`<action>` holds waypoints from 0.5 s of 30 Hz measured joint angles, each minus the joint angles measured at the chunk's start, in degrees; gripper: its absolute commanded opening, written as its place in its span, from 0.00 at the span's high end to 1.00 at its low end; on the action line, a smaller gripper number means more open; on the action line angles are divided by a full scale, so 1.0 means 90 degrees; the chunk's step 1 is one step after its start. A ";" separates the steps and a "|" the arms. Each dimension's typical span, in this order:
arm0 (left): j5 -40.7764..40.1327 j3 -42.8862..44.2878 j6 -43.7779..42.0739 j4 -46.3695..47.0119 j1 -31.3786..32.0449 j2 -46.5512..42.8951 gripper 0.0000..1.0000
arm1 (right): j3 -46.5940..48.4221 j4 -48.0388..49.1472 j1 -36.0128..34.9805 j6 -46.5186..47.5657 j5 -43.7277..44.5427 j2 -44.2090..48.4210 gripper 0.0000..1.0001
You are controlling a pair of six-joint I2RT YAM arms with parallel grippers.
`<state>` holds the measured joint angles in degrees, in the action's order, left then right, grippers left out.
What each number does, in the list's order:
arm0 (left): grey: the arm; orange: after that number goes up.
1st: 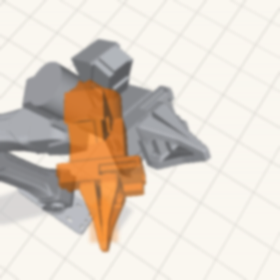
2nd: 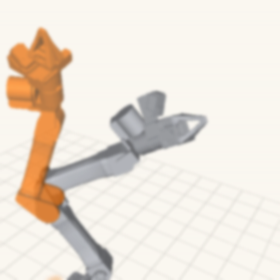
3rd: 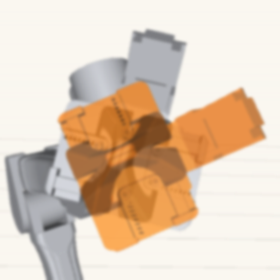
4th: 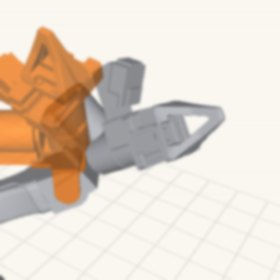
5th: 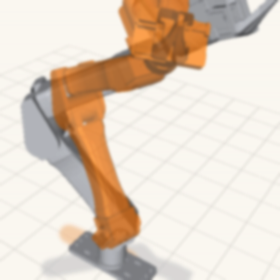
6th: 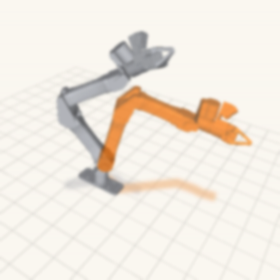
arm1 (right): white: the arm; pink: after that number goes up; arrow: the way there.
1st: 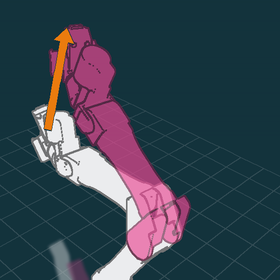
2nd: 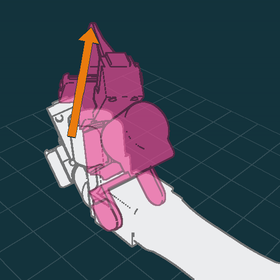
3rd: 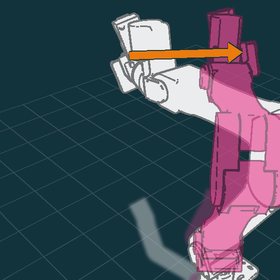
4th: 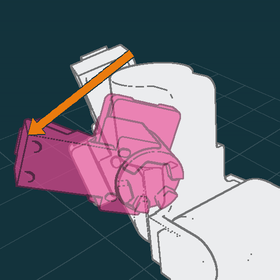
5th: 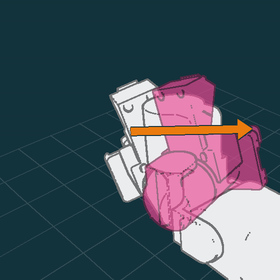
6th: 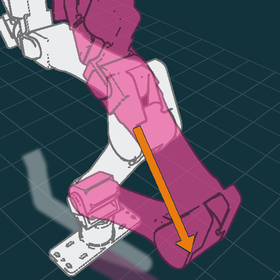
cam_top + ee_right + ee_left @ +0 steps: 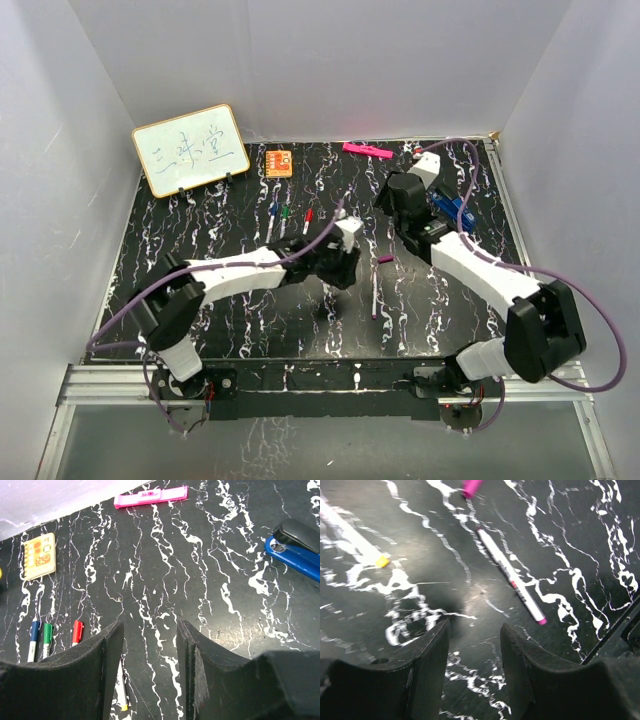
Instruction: Insert the pens into the pen caps
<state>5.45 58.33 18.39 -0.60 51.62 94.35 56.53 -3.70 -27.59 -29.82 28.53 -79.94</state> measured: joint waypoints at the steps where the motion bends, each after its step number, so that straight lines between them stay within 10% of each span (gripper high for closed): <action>1: -0.0022 0.0182 -0.0024 -0.0073 0.0155 0.0199 0.53 | -0.0061 -0.0032 0.0002 -0.0002 0.0041 0.0104 0.55; 15: -0.0522 0.2130 0.0015 -0.1338 0.0857 0.2159 0.49 | -0.0692 -0.0078 0.0002 0.0032 0.0170 0.1110 0.55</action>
<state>0.75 77.49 18.52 -12.64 59.33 113.78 50.30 -4.40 -27.57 -29.54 30.06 -69.95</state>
